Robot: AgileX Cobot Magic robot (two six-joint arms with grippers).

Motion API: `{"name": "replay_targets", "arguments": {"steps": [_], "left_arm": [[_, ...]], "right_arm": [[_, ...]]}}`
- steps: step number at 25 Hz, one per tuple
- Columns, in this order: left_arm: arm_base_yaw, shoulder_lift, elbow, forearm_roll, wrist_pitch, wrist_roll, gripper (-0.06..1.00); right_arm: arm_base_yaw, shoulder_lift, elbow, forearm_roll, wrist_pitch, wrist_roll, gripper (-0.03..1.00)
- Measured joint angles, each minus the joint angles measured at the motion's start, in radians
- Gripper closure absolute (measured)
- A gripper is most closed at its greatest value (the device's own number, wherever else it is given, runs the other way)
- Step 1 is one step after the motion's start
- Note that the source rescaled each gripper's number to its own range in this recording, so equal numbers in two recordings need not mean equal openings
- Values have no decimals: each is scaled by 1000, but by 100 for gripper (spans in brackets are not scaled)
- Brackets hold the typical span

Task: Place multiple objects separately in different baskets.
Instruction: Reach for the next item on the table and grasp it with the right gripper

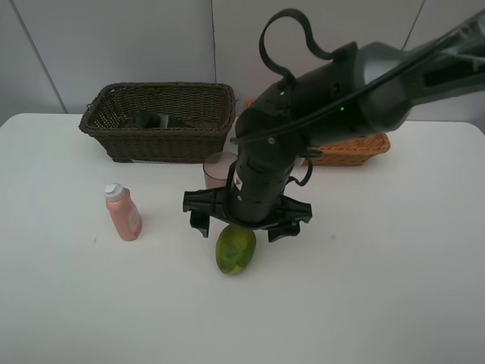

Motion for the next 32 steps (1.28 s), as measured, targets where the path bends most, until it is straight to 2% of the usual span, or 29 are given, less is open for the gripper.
{"name": "replay_targets", "arguments": {"steps": [13, 28, 30, 32], "left_arm": [[0, 0, 0, 0, 0, 0, -6], [0, 0, 0, 0, 0, 0, -6], [0, 0, 0, 0, 0, 0, -6], [0, 0, 0, 0, 0, 0, -6]], "right_arm": [[9, 54, -2, -16, -55, 27, -2], [9, 102, -2, -8, -58, 27, -1], [9, 102, -2, -3, -58, 27, 5], [9, 102, -2, -1, -58, 27, 19]]}}
